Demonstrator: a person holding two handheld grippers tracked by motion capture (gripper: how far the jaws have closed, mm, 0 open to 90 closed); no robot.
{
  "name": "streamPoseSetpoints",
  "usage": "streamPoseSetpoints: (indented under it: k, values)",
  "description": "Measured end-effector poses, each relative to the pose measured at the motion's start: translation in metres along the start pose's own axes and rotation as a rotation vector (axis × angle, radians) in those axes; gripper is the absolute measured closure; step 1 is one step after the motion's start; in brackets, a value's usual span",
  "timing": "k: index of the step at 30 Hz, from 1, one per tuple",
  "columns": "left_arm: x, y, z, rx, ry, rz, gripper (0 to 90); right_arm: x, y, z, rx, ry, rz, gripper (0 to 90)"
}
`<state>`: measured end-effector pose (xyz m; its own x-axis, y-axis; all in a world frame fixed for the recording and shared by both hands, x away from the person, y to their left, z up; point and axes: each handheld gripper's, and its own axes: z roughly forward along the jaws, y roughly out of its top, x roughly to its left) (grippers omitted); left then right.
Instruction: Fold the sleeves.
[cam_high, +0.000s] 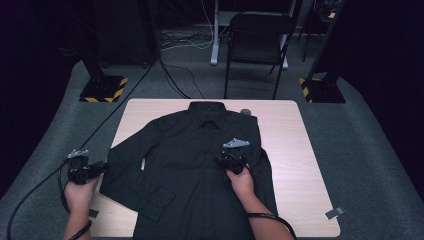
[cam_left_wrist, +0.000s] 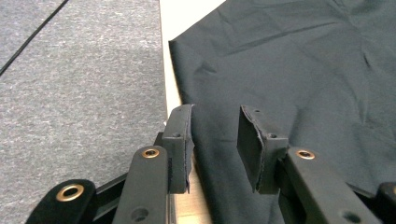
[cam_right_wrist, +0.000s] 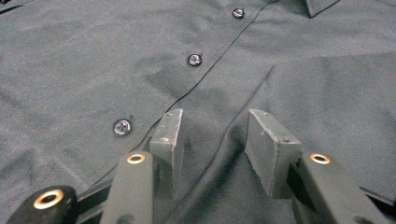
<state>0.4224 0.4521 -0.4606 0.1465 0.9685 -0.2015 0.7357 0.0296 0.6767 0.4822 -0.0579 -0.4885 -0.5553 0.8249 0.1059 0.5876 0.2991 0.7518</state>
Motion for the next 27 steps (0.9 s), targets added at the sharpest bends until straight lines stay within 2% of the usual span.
streamPoseSetpoints:
  k: [13, 16, 19, 22, 24, 25, 27]
  values:
    - [0.005, -0.005, 0.008, 0.022, -0.018, -0.030, 65.6, -0.001, 0.000, 0.000, -0.002, 0.001, 0.006, 56.9]
    - [0.007, -0.006, 0.011, 0.022, -0.038, -0.045, 64.5, -0.001, 0.000, 0.000, -0.002, 0.000, 0.005, 56.9]
    - [0.007, -0.007, 0.013, 0.036, -0.037, -0.039, 64.8, -0.001, 0.000, 0.000, -0.002, 0.000, 0.006, 57.1]
    - [0.006, -0.007, 0.013, 0.035, -0.039, -0.037, 69.1, -0.001, 0.000, 0.000, -0.002, -0.001, 0.005, 57.1]
    - [0.005, -0.006, 0.012, 0.030, -0.039, -0.025, 77.6, -0.001, 0.000, 0.000, -0.002, -0.002, 0.005, 57.2]
    - [0.003, -0.006, 0.011, 0.031, -0.040, -0.017, 77.6, 0.000, 0.000, 0.000, -0.002, -0.002, 0.005, 57.2]
    - [0.000, -0.005, 0.010, 0.026, -0.043, -0.002, 84.2, 0.000, 0.000, 0.000, -0.002, -0.003, 0.004, 57.4]
